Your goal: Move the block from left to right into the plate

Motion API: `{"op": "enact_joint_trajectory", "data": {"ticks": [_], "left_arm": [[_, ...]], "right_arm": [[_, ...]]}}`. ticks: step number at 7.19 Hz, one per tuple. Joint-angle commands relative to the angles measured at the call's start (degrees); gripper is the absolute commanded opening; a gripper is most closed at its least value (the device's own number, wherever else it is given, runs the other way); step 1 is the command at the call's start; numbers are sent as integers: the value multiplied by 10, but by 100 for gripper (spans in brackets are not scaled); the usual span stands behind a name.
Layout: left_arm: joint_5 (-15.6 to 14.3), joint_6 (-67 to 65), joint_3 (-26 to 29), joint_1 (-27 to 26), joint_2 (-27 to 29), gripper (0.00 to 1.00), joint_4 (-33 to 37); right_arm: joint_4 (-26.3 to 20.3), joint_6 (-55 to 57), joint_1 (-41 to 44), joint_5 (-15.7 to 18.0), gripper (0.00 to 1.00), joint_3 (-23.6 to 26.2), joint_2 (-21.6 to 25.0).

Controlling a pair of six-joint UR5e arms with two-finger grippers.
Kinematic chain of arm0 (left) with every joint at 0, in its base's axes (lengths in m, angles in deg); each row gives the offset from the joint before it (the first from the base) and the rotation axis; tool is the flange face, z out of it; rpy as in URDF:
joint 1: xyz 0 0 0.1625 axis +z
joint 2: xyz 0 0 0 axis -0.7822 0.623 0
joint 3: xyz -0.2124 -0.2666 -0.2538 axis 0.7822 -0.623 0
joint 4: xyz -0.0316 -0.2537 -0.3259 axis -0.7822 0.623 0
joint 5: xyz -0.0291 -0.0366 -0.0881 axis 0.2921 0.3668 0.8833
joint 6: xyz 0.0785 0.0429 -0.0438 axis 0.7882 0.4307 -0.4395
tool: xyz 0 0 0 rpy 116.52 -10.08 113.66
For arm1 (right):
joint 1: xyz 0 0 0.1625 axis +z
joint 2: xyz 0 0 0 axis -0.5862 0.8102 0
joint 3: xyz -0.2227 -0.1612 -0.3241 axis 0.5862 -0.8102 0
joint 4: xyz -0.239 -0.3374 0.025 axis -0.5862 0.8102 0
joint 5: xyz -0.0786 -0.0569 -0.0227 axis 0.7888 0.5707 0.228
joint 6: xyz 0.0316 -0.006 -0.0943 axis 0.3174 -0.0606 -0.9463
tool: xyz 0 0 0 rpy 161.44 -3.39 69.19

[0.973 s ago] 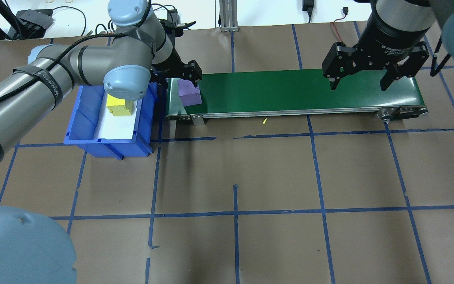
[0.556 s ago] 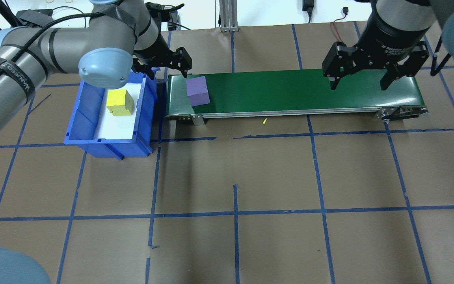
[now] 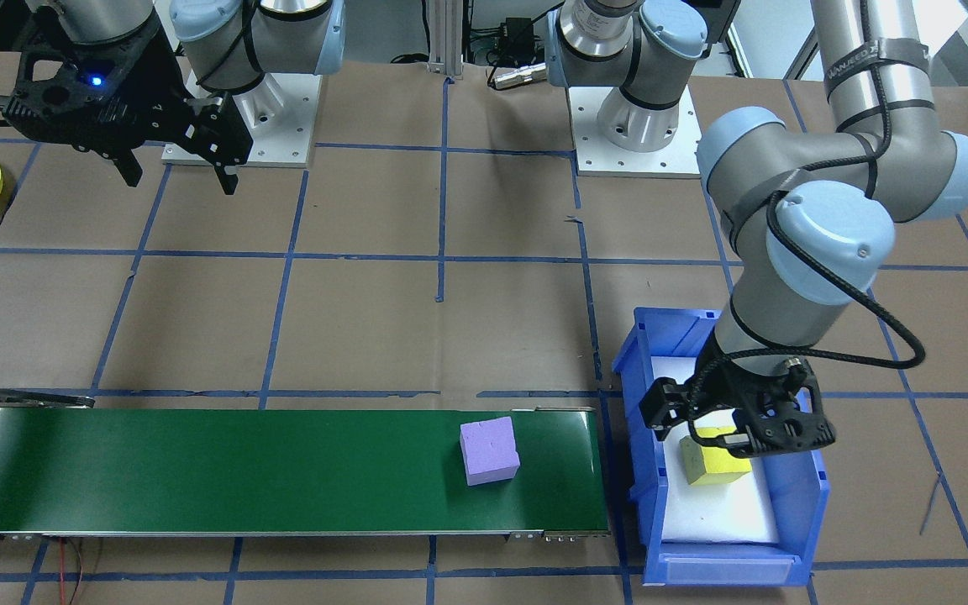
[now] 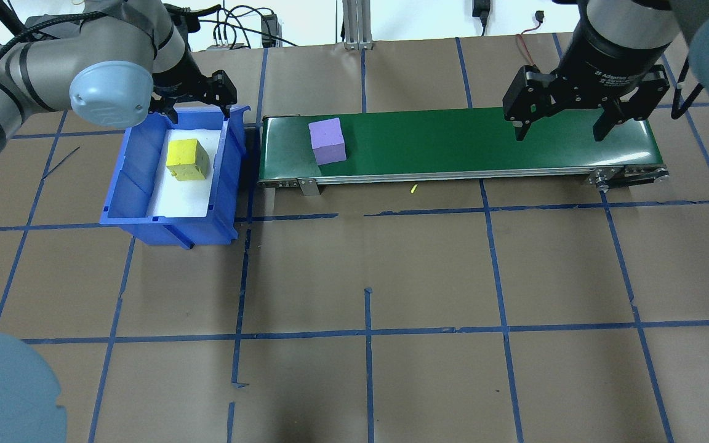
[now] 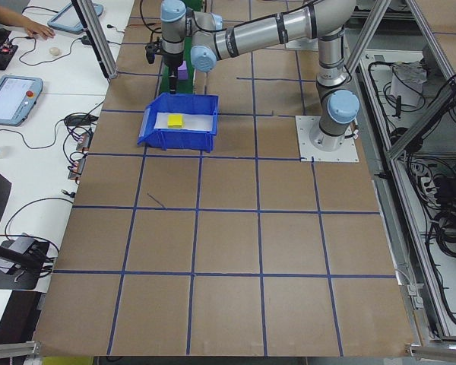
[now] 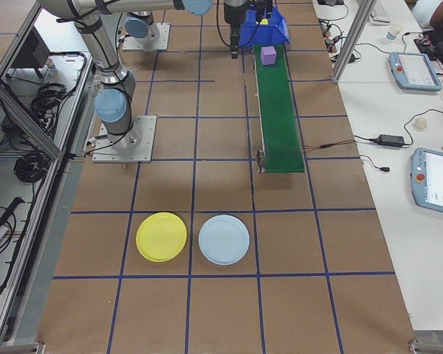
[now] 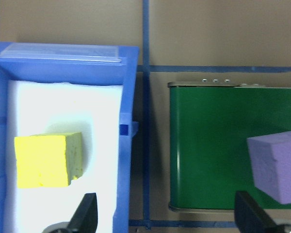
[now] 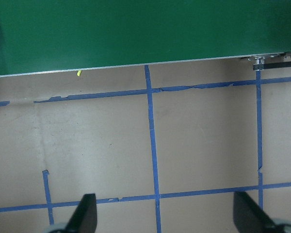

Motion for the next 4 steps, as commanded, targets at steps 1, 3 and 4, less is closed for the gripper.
{"op": "enact_joint_trajectory", "data": {"ticks": [1,3,4], "left_arm": [[4,18,-6,48,31,100,-8],[4,22,-16,51,52,100,-35],[5,20,-15,51,70,100,-44]], "right_arm": [[-1,0,0,0,100,0,-1],[-1,-1,-1,0,100,1,-1],[-2,-1,-1,0,100,0,-1]]}}
